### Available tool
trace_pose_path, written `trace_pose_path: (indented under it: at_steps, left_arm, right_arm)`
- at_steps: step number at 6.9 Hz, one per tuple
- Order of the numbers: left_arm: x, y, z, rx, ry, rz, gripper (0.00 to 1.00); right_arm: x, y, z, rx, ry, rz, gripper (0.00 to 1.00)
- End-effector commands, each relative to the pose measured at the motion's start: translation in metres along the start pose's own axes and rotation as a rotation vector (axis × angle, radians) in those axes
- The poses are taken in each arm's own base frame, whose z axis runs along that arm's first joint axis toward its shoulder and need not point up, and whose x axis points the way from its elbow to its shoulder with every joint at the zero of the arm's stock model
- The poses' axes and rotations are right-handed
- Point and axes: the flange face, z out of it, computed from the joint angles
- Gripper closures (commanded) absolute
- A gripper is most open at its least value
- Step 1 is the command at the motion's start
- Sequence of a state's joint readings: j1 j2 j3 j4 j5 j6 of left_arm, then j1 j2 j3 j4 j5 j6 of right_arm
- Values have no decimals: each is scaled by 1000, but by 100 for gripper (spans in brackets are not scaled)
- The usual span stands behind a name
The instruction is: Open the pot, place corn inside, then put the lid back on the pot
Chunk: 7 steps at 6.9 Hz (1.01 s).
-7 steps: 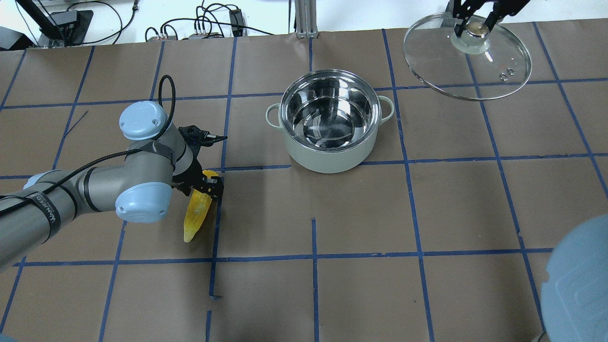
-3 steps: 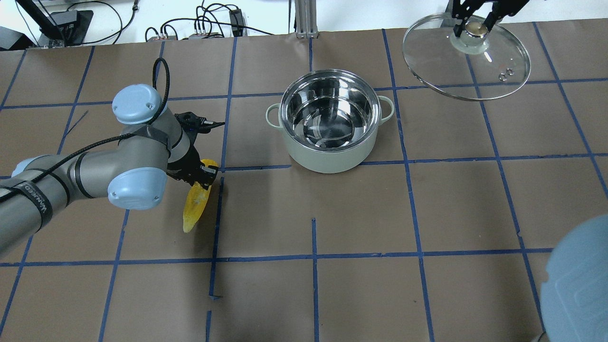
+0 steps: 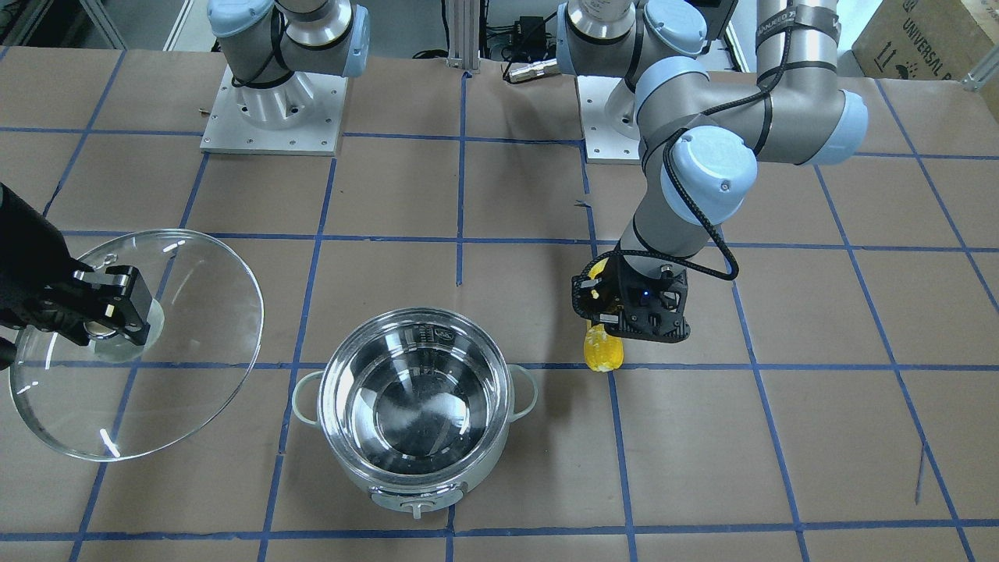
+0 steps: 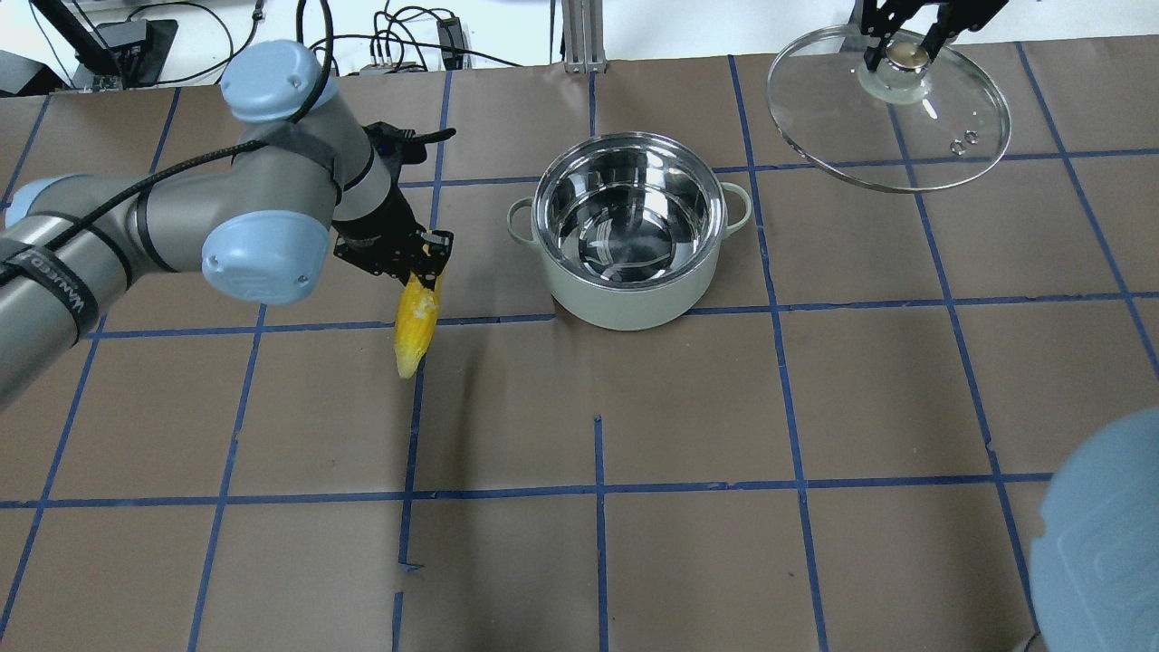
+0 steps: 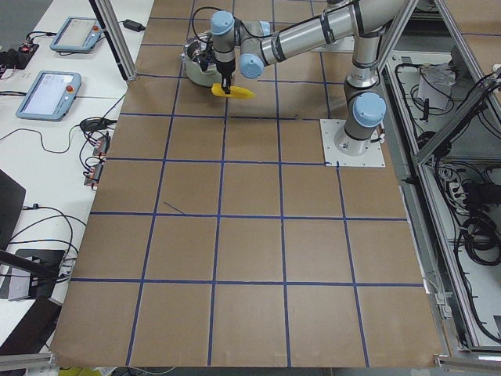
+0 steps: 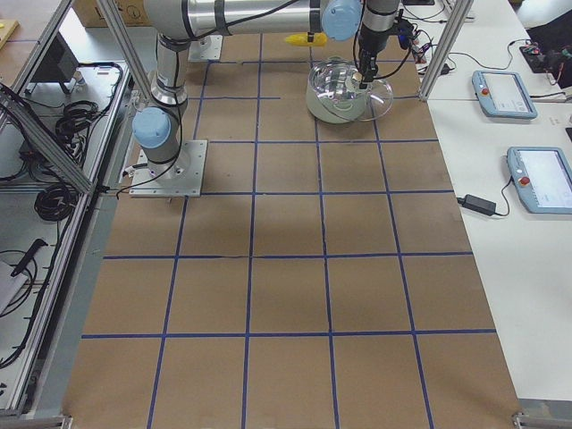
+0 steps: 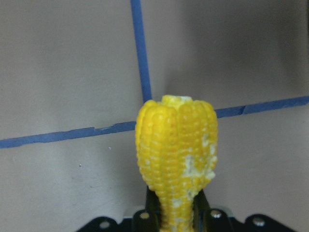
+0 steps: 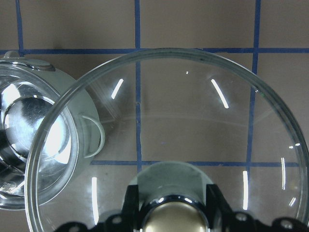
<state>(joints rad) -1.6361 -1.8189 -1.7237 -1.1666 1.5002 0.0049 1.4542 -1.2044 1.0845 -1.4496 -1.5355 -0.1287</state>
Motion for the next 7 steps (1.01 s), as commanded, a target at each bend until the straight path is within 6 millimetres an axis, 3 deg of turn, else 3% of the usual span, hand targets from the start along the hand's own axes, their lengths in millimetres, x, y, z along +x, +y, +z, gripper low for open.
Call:
trace_pose_path:
  at_steps: [1, 2, 4, 5, 7]
  left_arm:
    - [73, -44, -53, 40, 21, -39, 77]
    - [117, -69, -54, 64, 39, -58, 76]
    - [177, -107, -44, 76, 54, -61, 76]
    - [212, -110, -21, 64, 40, -29, 76]
    - [222, -113, 20, 25, -8, -12, 76]
  right_arm:
    - [0, 0, 0, 1, 0, 0, 94]
    - [0, 0, 0, 3, 0, 0, 94]
    - [0, 0, 0, 3, 0, 0, 94]
    - [0, 0, 0, 3, 2, 0, 94]
    - [0, -1, 0, 4, 2, -2, 94]
